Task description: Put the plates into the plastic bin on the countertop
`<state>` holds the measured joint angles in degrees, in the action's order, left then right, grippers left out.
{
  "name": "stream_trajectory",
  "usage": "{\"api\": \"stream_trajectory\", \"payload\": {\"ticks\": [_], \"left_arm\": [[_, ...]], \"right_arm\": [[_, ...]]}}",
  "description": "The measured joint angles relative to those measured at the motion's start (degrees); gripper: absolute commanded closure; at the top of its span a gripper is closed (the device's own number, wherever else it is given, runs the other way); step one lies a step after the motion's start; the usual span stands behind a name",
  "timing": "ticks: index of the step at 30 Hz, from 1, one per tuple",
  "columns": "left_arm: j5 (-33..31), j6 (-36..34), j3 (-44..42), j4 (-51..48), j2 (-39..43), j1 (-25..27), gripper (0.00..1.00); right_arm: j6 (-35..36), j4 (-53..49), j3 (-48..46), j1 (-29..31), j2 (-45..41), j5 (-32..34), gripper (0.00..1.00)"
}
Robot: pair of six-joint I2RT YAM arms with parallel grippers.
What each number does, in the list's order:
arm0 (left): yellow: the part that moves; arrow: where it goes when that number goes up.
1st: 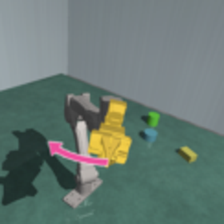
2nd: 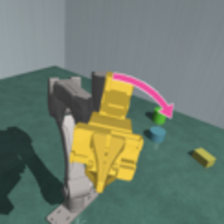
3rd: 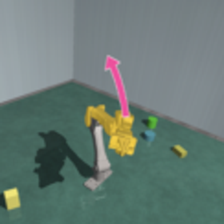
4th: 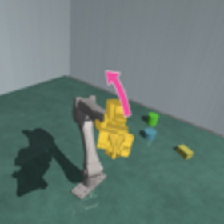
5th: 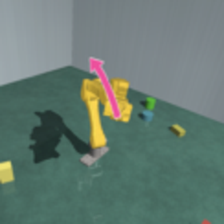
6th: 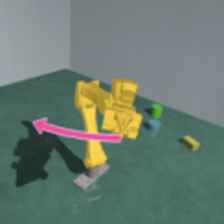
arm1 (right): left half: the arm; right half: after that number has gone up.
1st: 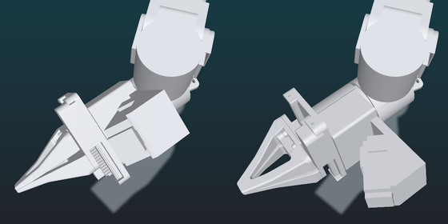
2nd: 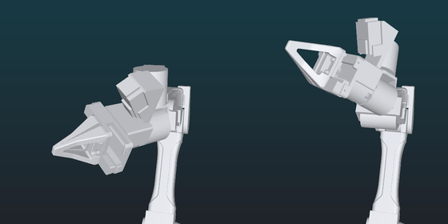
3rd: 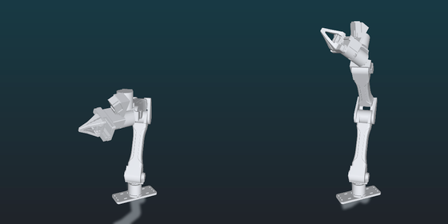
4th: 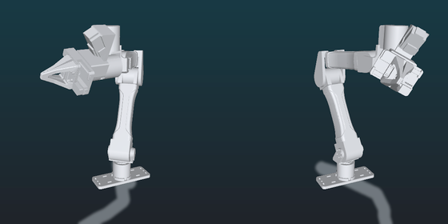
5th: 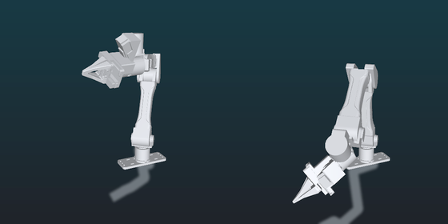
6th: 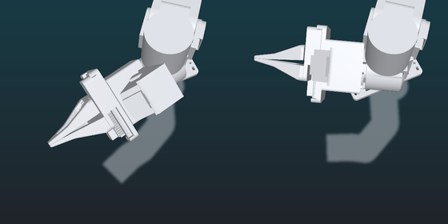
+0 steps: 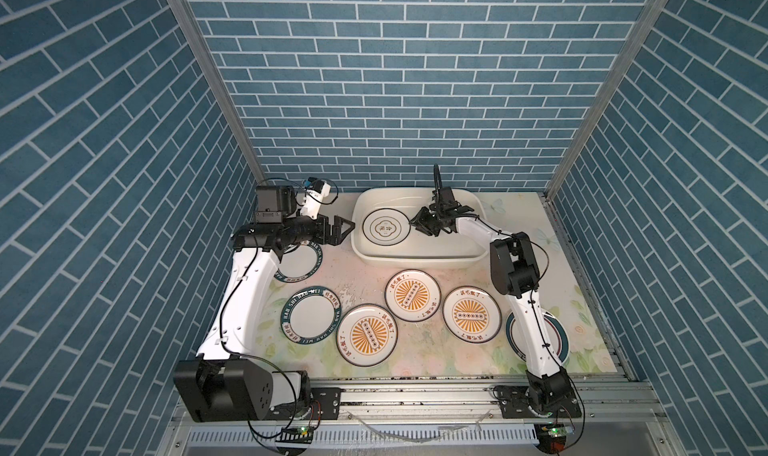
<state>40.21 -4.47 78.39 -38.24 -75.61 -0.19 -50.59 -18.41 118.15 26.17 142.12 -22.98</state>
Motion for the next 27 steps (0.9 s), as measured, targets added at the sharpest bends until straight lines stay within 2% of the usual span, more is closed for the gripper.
{"api": "stream_trajectory", "payload": {"ticks": [5, 11, 16, 21, 25, 27], "left_arm": [[0.15, 0.0, -0.02, 0.0, 0.37, 0.0, 0.0], [0.81, 0.0, -0.02, 0.0, 0.42, 0.02, 0.01], [1.07, -0.42, 0.02, -0.11, 0.39, 0.09, 0.0], [1.05, -1.97, 0.15, -1.2, 0.31, 0.11, 0.0], [1.09, -2.71, 0.39, -1.57, -0.11, 0.13, 0.0], [1.14, -2.89, 0.46, -1.79, -0.24, 0.26, 0.0]], "right_arm": [[3.72, -5.9, -2.03, -0.98, -6.62, 5.6, 0.58], [7.19, -11.19, -10.93, -1.64, -26.86, 15.37, 0.53], [6.86, -13.22, -27.93, -2.6, -47.32, 25.0, 0.51], [2.19, -17.88, -50.99, -5.51, -64.57, 32.15, 0.36], [-3.06, -23.58, -64.26, -7.93, -75.47, 36.76, 0.28], [-7.17, -27.06, -69.72, -8.15, -82.42, 39.08, 0.2]]}}
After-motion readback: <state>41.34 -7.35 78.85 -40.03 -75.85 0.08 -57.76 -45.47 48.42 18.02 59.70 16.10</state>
